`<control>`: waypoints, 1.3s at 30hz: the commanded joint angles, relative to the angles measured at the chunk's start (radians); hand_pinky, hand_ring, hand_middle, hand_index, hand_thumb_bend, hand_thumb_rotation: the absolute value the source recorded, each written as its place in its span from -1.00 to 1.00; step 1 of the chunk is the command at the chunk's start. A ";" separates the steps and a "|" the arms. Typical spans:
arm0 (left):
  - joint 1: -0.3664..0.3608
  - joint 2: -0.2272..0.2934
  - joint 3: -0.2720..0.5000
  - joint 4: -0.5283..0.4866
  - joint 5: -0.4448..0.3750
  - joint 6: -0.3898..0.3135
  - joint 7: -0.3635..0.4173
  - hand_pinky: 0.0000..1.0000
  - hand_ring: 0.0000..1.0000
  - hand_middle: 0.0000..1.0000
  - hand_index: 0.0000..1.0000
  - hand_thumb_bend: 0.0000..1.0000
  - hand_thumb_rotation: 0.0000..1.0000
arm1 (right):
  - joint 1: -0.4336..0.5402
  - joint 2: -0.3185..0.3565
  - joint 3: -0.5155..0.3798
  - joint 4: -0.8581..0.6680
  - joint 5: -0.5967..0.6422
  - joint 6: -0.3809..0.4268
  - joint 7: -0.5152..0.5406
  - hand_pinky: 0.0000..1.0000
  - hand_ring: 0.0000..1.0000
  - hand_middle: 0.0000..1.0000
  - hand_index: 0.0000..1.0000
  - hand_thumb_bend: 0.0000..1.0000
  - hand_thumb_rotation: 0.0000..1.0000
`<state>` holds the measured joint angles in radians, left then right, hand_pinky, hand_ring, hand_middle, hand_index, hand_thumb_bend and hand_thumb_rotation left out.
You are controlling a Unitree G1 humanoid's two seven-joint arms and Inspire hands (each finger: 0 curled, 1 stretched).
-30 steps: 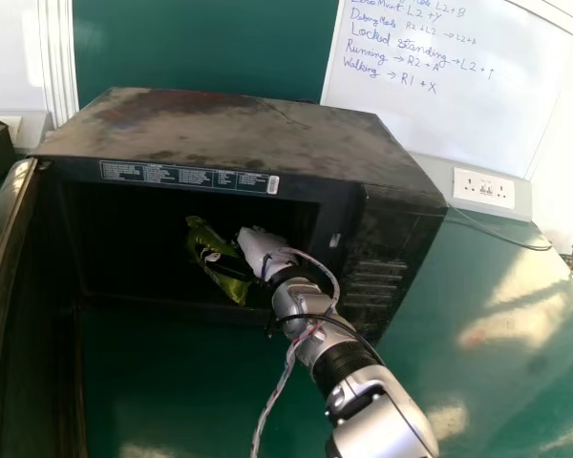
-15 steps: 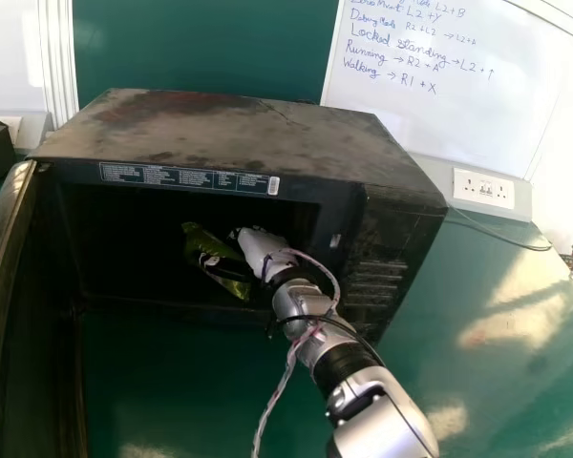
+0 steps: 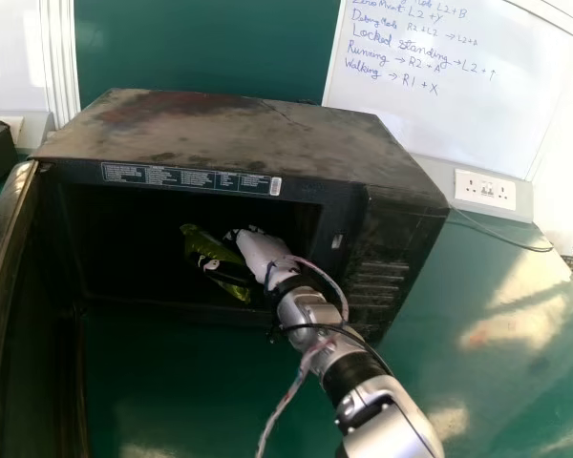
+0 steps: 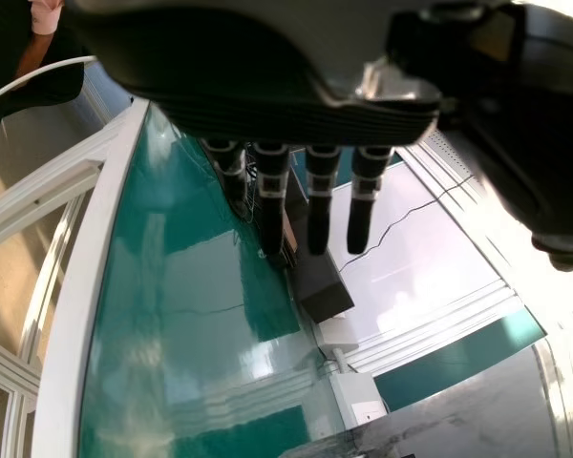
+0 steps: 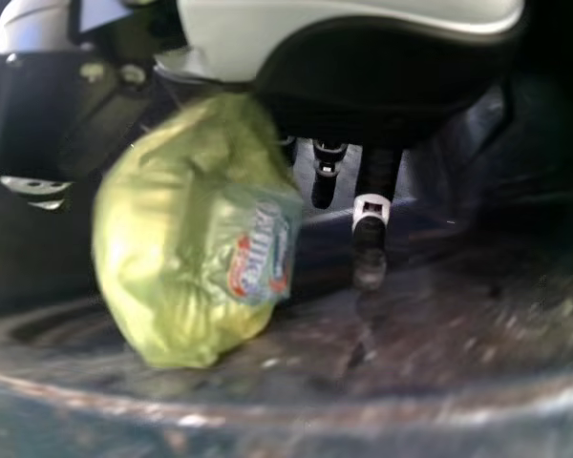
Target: Put biscuit inside oven
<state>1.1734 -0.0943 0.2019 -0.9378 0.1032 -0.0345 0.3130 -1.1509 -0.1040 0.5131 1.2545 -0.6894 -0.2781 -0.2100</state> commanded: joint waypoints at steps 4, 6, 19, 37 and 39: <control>0.013 -0.021 0.026 0.041 0.010 -0.053 -0.040 0.35 0.69 0.79 0.71 0.29 0.47 | 0.137 -0.105 -0.007 -0.101 0.013 -0.070 0.009 0.43 0.69 0.73 0.68 0.84 0.00; 0.011 -0.018 0.035 0.048 0.015 -0.067 -0.050 0.39 0.71 0.78 0.72 0.28 0.50 | 0.183 -0.140 -0.011 -0.165 0.015 -0.088 0.023 0.59 0.80 0.81 0.79 0.94 0.12; -0.010 -0.017 0.074 0.081 0.014 -0.098 -0.091 0.42 0.70 0.76 0.72 0.31 0.42 | 0.488 -0.323 -0.096 -0.694 0.004 -0.112 0.047 0.67 0.84 0.86 0.86 0.88 0.26; 0.004 -0.021 0.094 0.125 -0.012 -0.171 -0.142 0.57 0.86 0.90 0.83 0.71 0.60 | 0.511 -0.327 -0.151 -0.784 -0.017 -0.154 0.044 0.50 0.93 0.98 0.97 0.93 0.43; 0.010 -0.023 0.091 0.121 -0.019 -0.172 -0.146 0.58 0.86 0.90 0.84 0.74 0.64 | 0.523 -0.341 -0.166 -0.829 0.001 -0.161 0.082 0.53 0.93 0.98 0.97 0.95 0.43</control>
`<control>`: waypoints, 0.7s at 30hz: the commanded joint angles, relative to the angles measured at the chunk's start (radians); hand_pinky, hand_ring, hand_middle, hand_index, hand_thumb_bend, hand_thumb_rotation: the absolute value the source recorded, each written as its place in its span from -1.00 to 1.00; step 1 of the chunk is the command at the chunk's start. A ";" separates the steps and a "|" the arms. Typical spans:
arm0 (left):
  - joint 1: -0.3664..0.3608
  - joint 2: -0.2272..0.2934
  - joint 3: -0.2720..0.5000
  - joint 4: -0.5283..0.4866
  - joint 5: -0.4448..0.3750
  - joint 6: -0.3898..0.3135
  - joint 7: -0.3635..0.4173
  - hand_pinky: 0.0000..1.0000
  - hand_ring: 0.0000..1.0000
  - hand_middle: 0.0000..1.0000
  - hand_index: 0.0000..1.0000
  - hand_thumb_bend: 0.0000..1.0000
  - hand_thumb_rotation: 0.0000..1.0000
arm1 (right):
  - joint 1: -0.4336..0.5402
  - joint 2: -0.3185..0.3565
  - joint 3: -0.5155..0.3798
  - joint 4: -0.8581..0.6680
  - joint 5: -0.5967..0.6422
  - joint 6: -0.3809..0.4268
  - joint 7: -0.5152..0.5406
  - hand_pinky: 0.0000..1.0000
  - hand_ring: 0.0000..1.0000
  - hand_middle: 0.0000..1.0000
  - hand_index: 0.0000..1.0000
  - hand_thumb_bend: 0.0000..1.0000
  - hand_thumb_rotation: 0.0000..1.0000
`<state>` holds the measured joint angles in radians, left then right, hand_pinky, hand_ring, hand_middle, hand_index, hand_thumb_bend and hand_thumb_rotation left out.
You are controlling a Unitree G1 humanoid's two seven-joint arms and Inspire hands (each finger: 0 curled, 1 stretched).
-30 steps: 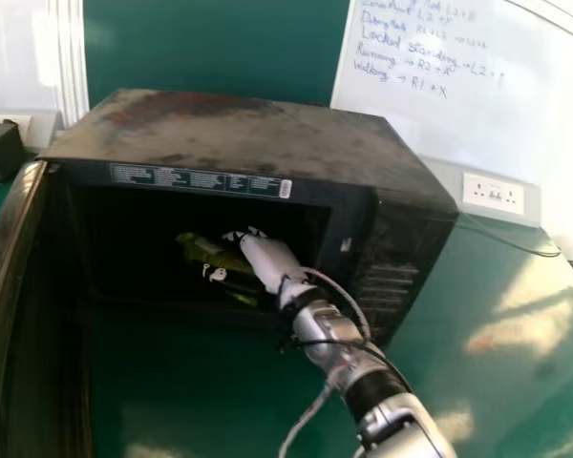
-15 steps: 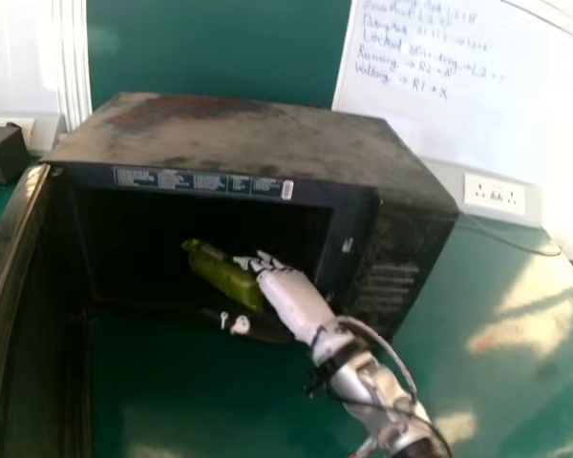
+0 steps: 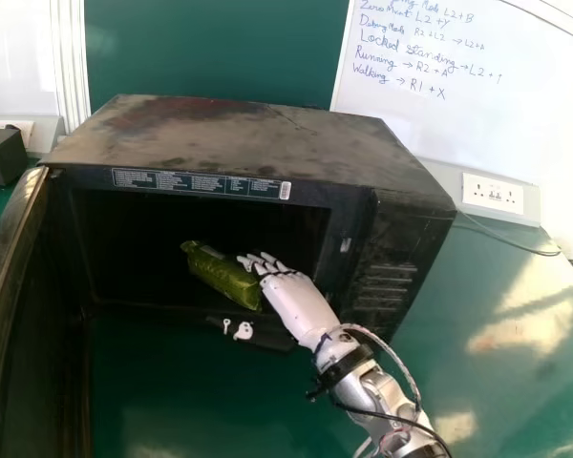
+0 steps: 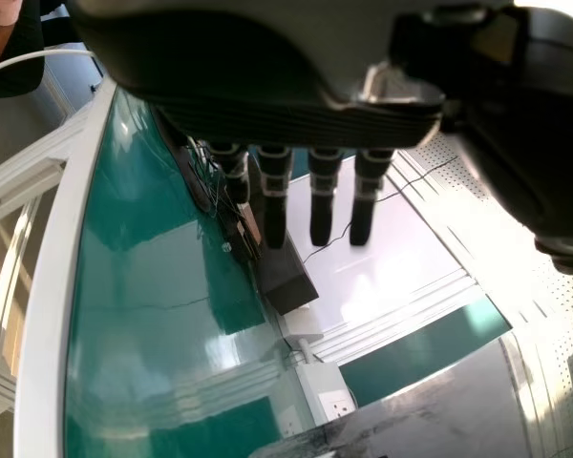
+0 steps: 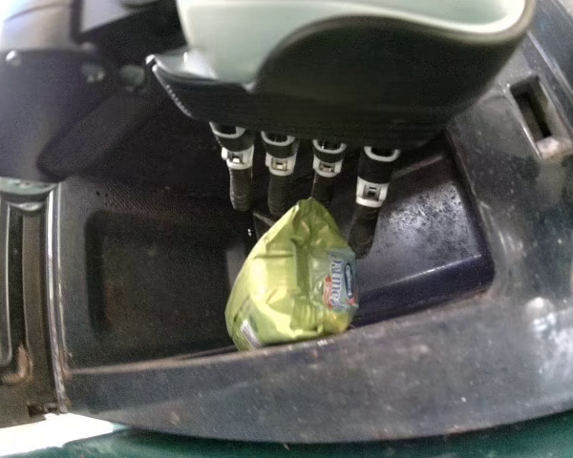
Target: Put biscuit inside oven
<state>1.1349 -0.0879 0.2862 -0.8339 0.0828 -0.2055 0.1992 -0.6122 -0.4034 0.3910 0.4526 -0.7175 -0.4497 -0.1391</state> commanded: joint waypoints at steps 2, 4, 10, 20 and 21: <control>0.054 -0.029 0.003 0.012 -0.001 0.002 -0.037 0.59 0.86 0.90 0.85 0.75 0.68 | 0.008 -0.057 -0.063 -0.086 0.051 0.001 0.049 0.54 0.93 0.99 0.99 0.94 0.43; 0.056 -0.029 0.001 0.009 -0.006 0.004 -0.042 0.57 0.83 0.88 0.83 0.74 0.66 | 0.039 -0.070 -0.084 -0.147 0.076 -0.013 0.074 0.55 0.93 0.99 0.99 0.93 0.43; 0.050 -0.026 0.005 0.009 -0.012 0.003 -0.052 0.52 0.80 0.84 0.79 0.71 0.69 | 0.166 -0.107 -0.137 -0.324 0.112 -0.043 0.110 0.55 0.93 0.99 1.00 0.90 0.41; 0.032 -0.019 0.019 0.014 -0.016 0.010 -0.065 0.48 0.80 0.84 0.77 0.72 0.68 | 0.325 -0.151 -0.196 -0.476 0.123 -0.070 0.148 0.56 0.93 0.99 1.00 0.88 0.43; 0.031 -0.019 0.019 0.014 -0.017 0.011 -0.066 0.49 0.80 0.84 0.77 0.73 0.68 | 0.336 -0.155 -0.201 -0.483 0.121 -0.075 0.147 0.57 0.93 0.99 1.00 0.89 0.43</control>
<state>1.1418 -0.0877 0.2925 -0.8315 0.0658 -0.2032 0.1610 -0.2974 -0.5472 0.2011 -0.0121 -0.6017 -0.5103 0.0045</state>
